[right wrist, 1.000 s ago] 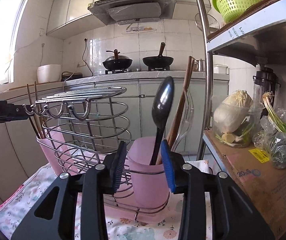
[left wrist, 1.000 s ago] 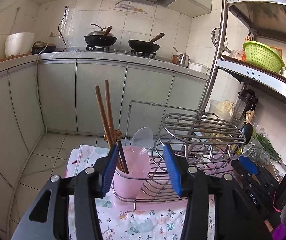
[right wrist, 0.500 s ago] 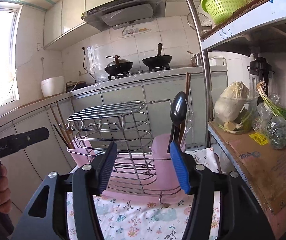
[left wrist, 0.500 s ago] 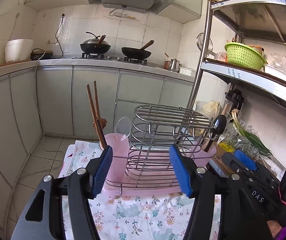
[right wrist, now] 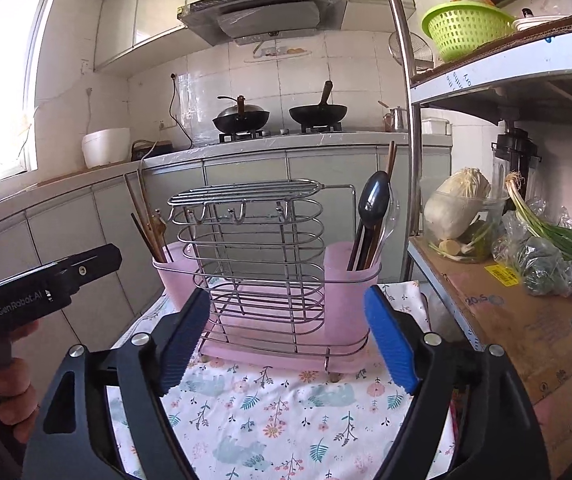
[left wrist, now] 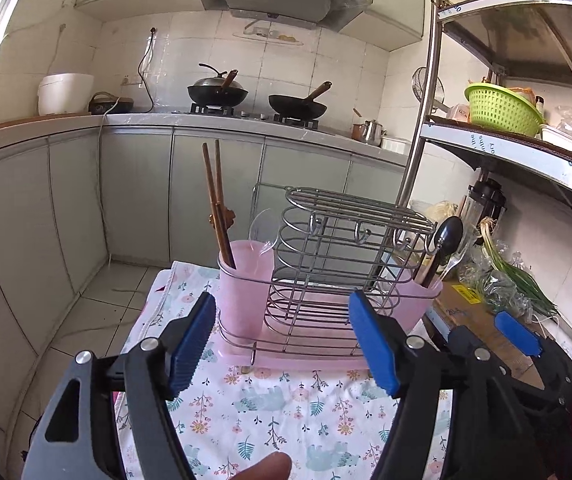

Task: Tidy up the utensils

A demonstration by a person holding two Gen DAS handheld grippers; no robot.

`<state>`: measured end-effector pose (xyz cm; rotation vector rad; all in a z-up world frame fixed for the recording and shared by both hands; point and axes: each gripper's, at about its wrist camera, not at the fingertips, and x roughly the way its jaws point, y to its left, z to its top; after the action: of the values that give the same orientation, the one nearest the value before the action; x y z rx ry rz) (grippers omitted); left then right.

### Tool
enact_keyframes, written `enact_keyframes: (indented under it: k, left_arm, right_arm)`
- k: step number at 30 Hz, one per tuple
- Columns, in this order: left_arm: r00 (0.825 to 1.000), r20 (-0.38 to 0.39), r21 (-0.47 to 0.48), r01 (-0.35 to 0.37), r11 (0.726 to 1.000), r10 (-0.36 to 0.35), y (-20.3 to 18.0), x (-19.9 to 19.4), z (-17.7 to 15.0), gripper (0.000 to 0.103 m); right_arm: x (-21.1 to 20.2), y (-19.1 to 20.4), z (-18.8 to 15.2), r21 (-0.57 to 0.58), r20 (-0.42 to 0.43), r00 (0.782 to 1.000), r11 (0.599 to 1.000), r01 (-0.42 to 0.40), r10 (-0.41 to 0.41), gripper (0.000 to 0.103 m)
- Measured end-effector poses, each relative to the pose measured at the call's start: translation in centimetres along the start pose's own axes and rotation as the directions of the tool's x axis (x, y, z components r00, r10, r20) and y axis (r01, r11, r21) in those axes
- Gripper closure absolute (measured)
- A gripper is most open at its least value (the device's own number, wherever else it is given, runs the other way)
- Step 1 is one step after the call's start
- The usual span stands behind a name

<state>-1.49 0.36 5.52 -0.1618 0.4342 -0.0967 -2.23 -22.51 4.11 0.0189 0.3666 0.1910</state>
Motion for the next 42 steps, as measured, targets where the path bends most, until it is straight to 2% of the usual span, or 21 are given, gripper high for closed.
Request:
enact_keyframes:
  k: [9,17,42]
  left_arm:
    - [0.998,-0.016,0.033,-0.06,0.998,0.061,-0.6,0.5,-1.1,0.035]
    - [0.996,-0.036,0.044,-0.078,0.996,0.08,-0.8,1.2,-1.8,0.036]
    - [0.996,-0.056,0.068,-0.073,0.995,0.076,-1.2,1.6,-2.7,0.037]
  right_arm:
    - [-0.2,0.3,-0.5,-0.023,-0.012,0.999,0.999,0.034,-0.035,0.021]
    - [0.1,0.2,-0.8,-0.017,-0.027,0.998,0.999,0.048,-0.049,0.021]
    - [0.6,0.2,-1.3,-0.017,-0.046,0.997,0.998,0.055,-0.056,0.021]
